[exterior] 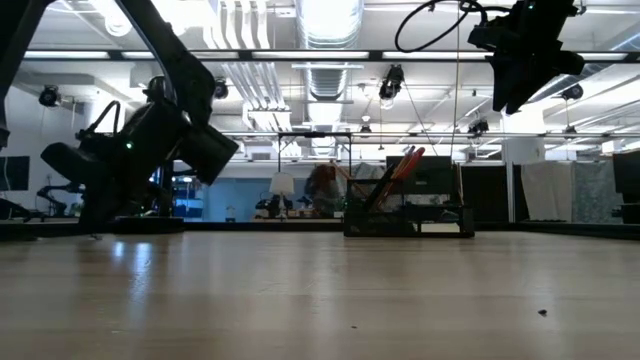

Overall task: Pick and place office supplies into organizer
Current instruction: Move the top blue binder clip toward the right side of the table, then move the left blue binder clip toward the right side of the table

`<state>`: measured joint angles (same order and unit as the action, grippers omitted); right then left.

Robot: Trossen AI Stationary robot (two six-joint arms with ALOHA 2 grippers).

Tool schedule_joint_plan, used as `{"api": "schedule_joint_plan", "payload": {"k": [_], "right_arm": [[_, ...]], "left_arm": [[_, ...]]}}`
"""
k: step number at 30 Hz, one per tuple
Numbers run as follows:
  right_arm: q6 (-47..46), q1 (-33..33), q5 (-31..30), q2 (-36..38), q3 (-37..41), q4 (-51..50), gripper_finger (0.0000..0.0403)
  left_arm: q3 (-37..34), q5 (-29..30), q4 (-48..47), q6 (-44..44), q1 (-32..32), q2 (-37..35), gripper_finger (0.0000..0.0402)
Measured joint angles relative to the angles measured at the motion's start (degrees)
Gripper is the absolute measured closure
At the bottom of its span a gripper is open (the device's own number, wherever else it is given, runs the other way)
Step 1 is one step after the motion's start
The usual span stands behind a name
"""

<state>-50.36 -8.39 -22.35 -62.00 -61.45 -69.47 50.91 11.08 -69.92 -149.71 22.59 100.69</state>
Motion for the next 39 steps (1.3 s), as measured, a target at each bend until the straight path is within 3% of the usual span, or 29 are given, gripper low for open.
{"api": "schedule_joint_plan", "payload": {"k": [10,19,26,29,35,39], "right_arm": [[0.0,-0.01,0.0,-0.02,0.0,0.0,0.028],[0.0,-0.01,0.0,0.0,0.0,0.0,0.028],[0.01,0.0,0.0,0.0,0.0,-0.02,0.028],[0.01,0.0,0.0,0.0,0.0,-0.01,0.028],[0.01,-0.01,0.0,0.0,0.0,0.0,0.028],[0.0,-0.01,0.0,-0.01,0.0,-0.01,0.028]], "left_arm": [[-0.4,0.5,4.97,0.36,0.68,0.65,0.0401],[6.88,0.08,12.51,4.88,-0.33,0.63,0.0401],[11.0,-7.27,17.39,11.13,-1.18,0.63,0.0401],[13.63,-8.69,8.28,11.25,-1.55,0.65,0.0401],[15.85,-7.72,-16.8,0.47,-2.03,0.64,0.0401],[10.67,-7.61,-17.09,0.38,-1.97,0.57,0.0401]]}}
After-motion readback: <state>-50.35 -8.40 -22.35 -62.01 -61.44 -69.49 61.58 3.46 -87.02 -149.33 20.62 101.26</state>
